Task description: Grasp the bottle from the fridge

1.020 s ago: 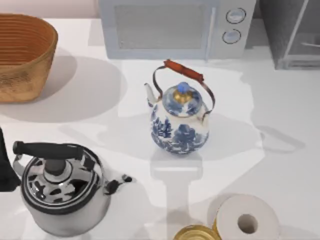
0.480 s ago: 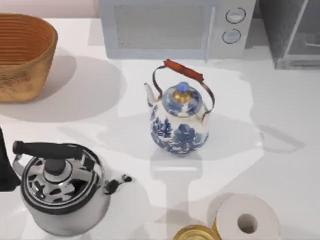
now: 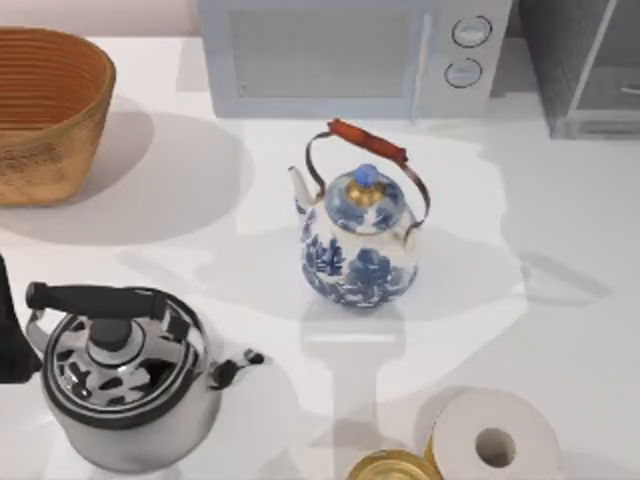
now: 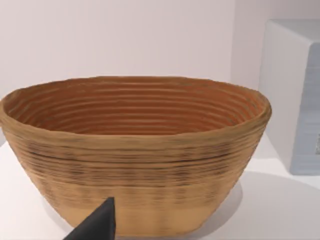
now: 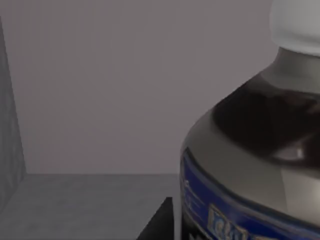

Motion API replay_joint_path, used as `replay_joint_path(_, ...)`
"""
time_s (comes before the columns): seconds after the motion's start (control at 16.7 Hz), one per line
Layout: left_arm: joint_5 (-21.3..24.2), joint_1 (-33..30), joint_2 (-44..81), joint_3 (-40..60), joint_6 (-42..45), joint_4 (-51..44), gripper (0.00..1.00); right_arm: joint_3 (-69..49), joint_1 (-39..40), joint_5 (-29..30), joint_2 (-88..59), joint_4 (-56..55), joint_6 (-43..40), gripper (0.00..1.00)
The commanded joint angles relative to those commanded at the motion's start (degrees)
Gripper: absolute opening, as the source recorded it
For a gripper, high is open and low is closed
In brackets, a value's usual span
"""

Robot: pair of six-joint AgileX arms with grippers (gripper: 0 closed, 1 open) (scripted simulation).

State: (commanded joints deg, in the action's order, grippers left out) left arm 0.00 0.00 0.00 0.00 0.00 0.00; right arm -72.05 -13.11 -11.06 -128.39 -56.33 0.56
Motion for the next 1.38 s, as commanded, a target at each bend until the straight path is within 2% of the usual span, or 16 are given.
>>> replay_joint_path(0.06,0.0,0.0,0.0,0.0,0.0,0.0,1.00,0.0,0.0,0.0,0.0,0.0,0.0,0.02)
replay_joint_path(0.12,0.0,0.0,0.0,0.0,0.0,0.0,1.00,0.0,0.0,0.0,0.0,0.0,0.0,0.00)
replay_joint_path(0.66,0.0,0.0,0.0,0.0,0.0,0.0,1.00,0.0,-0.2,0.0,0.3,0.2,0.1,0.00)
replay_joint_path(1.08,0.0,0.0,0.0,0.0,0.0,0.0,1.00,-2.1,-0.2,-0.1,6.0,8.4,0.1,0.00)
replay_joint_path(1.38,0.0,0.0,0.0,0.0,0.0,0.0,1.00,-2.4,-0.2,-0.1,6.5,9.1,0.2,0.00)
